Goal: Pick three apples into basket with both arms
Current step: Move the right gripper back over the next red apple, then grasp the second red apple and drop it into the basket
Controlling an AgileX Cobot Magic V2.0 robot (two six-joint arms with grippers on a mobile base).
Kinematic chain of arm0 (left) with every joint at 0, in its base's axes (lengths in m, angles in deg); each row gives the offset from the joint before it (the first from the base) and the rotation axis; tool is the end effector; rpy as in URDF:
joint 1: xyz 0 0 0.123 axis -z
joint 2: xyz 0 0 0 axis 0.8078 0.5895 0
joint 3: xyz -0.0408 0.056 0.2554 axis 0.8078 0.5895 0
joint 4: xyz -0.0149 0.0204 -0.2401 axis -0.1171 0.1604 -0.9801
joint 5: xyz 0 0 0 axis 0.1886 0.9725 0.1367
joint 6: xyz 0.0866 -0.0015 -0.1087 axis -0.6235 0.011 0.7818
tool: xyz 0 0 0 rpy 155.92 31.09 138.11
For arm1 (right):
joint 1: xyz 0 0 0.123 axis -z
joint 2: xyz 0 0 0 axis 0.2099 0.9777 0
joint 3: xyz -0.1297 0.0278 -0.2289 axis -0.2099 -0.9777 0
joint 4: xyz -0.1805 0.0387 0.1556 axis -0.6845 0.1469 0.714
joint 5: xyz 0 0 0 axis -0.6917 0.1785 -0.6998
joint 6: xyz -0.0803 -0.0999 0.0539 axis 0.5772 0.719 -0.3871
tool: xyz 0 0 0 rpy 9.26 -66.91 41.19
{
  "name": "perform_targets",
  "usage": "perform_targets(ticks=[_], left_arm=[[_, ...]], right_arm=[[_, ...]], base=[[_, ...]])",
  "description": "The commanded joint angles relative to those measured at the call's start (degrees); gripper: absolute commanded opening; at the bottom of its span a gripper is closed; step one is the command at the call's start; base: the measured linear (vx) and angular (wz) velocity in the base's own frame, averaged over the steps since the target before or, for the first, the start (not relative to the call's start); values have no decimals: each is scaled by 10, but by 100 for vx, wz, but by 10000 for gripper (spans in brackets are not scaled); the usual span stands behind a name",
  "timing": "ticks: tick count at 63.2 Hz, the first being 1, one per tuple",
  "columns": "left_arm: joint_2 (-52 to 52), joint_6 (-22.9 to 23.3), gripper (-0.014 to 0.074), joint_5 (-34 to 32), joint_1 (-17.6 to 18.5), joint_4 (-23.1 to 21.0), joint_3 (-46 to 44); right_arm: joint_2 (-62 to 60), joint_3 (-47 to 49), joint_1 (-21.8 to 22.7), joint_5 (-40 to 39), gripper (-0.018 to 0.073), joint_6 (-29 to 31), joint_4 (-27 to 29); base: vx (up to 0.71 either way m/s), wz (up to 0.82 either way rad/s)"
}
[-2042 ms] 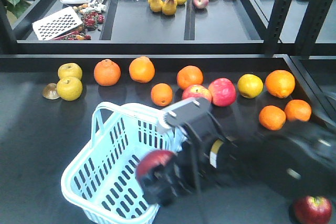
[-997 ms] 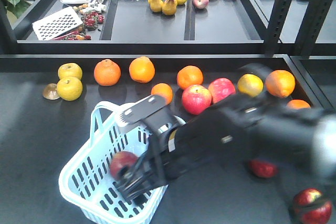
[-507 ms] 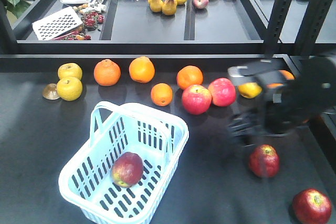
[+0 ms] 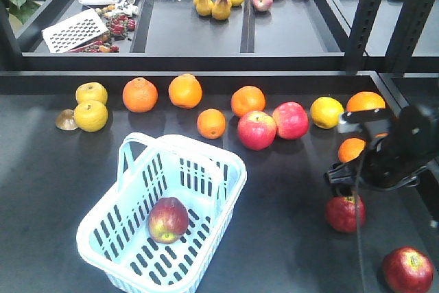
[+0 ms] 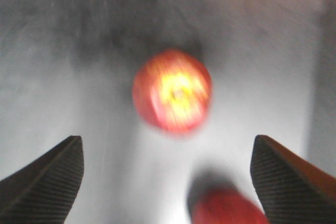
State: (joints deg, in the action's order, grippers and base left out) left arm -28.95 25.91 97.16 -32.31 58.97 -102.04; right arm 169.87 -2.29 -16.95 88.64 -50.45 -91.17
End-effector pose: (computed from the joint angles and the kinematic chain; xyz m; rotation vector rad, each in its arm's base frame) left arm 0.1418 -0.0250 0.4041 0.3108 1.8922 0.0114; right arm 0.3392 0.0248 0.1114 -0.2398 2.7960 -0.0398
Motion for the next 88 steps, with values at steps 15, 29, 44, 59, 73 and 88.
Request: perform_targets(ticks=[15, 29, 44, 59, 73, 88], left_arm=[[3, 5, 428, -34, -1, 7, -12], [3, 5, 428, -34, -1, 7, -12], [3, 5, 428, -34, -1, 7, -12], [3, 5, 428, -34, -1, 7, -12], [3, 5, 428, -34, -1, 7, -12], [3, 5, 428, -34, -1, 7, -12]], right_arm=[[73, 15, 2, -79, 610, 6, -6], [117, 15, 2, -93, 609, 6, -6], [128, 15, 2, -102, 455, 6, -6], [96, 15, 2, -83, 222, 6, -6], [-8, 13, -1, -44, 225, 6, 8], [-155, 13, -81, 24, 230, 6, 14]], base=[[0, 0], [0, 0], [0, 0], [0, 0], [0, 0], [0, 0]])
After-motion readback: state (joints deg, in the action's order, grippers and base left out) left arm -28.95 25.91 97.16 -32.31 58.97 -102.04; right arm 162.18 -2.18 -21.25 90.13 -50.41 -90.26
